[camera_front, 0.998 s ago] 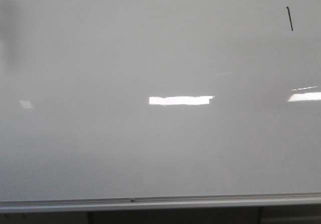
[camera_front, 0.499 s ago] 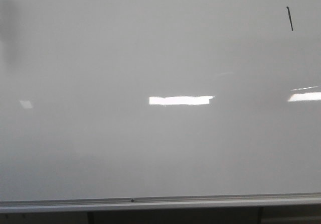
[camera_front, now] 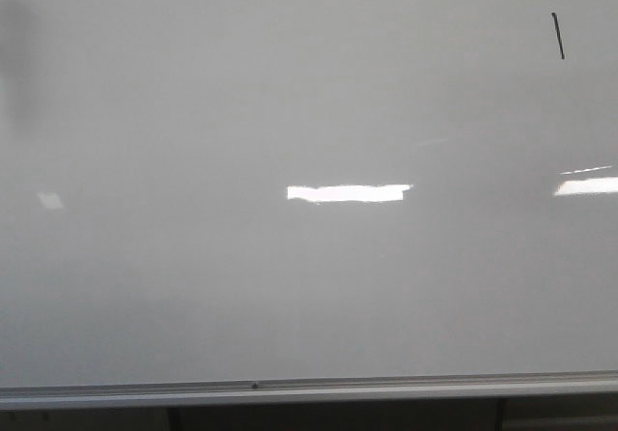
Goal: Write number 1 on whiteboard
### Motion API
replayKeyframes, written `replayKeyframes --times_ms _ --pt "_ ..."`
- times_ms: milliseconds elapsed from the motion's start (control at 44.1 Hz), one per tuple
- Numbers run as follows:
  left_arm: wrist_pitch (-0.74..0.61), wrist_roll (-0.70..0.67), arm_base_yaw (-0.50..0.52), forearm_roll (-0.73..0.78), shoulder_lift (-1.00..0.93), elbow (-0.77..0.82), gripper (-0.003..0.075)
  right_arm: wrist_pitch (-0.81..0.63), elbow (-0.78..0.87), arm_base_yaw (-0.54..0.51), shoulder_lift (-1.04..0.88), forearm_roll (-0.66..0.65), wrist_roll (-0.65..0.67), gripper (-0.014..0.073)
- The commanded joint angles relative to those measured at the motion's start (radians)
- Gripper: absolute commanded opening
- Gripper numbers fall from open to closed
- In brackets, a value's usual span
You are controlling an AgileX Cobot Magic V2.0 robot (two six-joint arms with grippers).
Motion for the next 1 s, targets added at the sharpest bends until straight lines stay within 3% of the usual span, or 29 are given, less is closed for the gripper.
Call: replayKeyframes --times_ms 0,340,726,975 --pt "-0.079 0.000 -0.002 0.000 -0.020 0.023 -0.0019 -0.067 -0.024 -0.007 0.012 -0.015 0.002 -0.0069" --pt "-0.079 0.000 -0.002 0.000 -0.020 0.023 -0.0019 -0.108 0.031 -0.017 -0.044 -0.017 0.002 -0.0069" --pt "-0.079 0.000 -0.002 0.000 -0.020 0.023 -0.0020 -0.748 0.560 -0.117 -0.304 -0.026 0.002 -0.0069" --pt "-0.079 0.000 -0.002 0.000 -0.020 0.023 -0.0019 -0.994 0.778 -0.164 -0.390 -0.009 0.003 -0.0069"
